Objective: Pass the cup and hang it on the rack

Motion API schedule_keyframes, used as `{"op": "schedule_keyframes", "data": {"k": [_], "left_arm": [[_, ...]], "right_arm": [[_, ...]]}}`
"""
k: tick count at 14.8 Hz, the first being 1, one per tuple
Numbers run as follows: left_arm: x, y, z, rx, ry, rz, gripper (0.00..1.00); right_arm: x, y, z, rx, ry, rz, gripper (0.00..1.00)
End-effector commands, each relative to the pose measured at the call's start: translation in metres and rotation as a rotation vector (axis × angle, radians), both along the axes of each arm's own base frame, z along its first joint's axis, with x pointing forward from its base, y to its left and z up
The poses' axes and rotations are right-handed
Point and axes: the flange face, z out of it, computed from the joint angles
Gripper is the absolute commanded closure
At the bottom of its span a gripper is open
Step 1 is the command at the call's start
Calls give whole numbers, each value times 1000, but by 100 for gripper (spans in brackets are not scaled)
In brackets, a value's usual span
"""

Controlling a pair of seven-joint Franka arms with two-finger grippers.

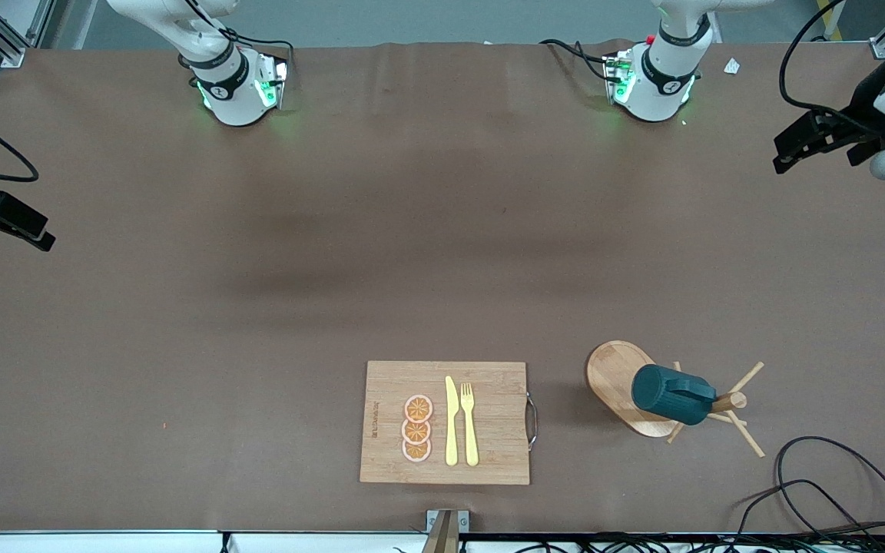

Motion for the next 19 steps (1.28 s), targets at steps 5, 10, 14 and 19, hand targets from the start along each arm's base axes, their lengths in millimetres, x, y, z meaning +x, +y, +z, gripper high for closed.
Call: {"op": "schedule_keyframes", "data": {"k": [5,10,14,19], "left_arm": [[-18,-5,-3,-16,-42,-32,0],[-24,-23,-21,-3,-52,-42,0],[-14,-17,-19,-6,-55,-40,0],[-9,-2,-13,-7,-64,-14,0]], "right_arm": [[-2,2,1,11,-8,7,0],[-2,2,0,11,-5,11,0],[-3,0,1,11,-6,10,0],[-3,-1,1,11,-6,8,0]]}}
